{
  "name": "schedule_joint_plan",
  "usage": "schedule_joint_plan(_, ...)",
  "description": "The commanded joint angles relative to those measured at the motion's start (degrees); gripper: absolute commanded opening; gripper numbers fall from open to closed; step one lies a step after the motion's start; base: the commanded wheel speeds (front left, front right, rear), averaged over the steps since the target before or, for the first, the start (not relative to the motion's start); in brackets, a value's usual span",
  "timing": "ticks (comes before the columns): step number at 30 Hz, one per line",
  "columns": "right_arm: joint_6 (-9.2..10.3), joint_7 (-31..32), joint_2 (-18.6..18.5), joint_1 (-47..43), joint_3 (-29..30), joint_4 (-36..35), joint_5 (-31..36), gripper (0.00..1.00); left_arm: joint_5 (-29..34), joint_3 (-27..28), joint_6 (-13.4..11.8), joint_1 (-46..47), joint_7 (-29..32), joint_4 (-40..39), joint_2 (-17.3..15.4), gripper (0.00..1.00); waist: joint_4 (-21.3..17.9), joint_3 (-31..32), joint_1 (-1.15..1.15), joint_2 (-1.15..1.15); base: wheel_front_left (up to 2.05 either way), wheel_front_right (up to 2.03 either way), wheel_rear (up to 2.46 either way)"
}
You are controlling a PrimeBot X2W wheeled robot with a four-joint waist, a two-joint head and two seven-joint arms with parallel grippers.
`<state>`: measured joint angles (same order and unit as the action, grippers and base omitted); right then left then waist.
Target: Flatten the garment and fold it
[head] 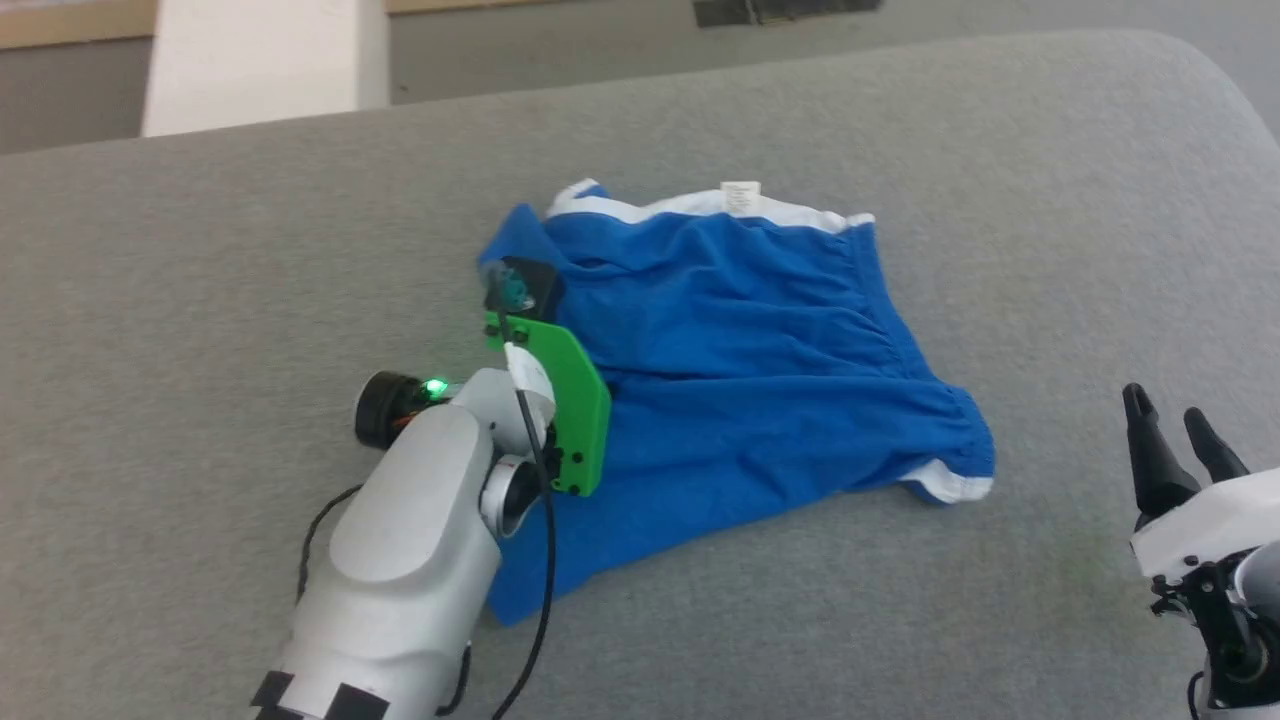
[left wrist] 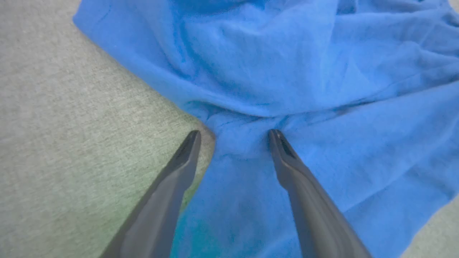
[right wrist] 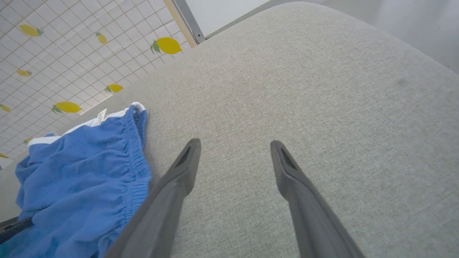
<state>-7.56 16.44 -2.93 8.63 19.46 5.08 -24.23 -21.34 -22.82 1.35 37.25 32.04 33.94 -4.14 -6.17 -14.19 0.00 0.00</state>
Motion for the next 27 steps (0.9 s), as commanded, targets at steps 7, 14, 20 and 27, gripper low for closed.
schedule_joint_plan(7, 0.08, -3.8, 0.0, 1.3, 0.2, 0.7, -0.6, 1.0, -0.3, 2.6, -2.6, 3.2, -1.5, 3.4, -2.0, 0.0, -4.5, -5.0, 0.0, 0.0, 0.0, 0.0, 0.0)
schedule_joint_plan(14, 0.08, -5.4, 0.0, 2.8, -1.1, 1.4, -1.3, 1.0, 0.1, 7.1, -5.8, 9.8, -7.1, 3.3, -6.8, 0.0, -5.8, -6.6, 0.0, 0.0, 0.0, 0.0, 0.0)
schedule_joint_plan(20, 0.08, -6.0, 0.0, 3.6, -2.4, 1.7, -1.3, 1.0, 0.0, 9.1, -6.9, 14.0, -10.3, 4.5, -9.0, 0.0, -6.3, -7.8, 0.0, 0.0, 0.0, 0.0, 0.0)
schedule_joint_plan(27, 0.08, -6.2, 0.0, 2.9, -3.4, 2.0, -0.9, 1.0, -1.4, 9.1, -4.7, 13.4, -17.4, 3.6, -6.9, 1.0, -3.4, -6.5, 0.0, 0.0, 0.0, 0.0, 0.0)
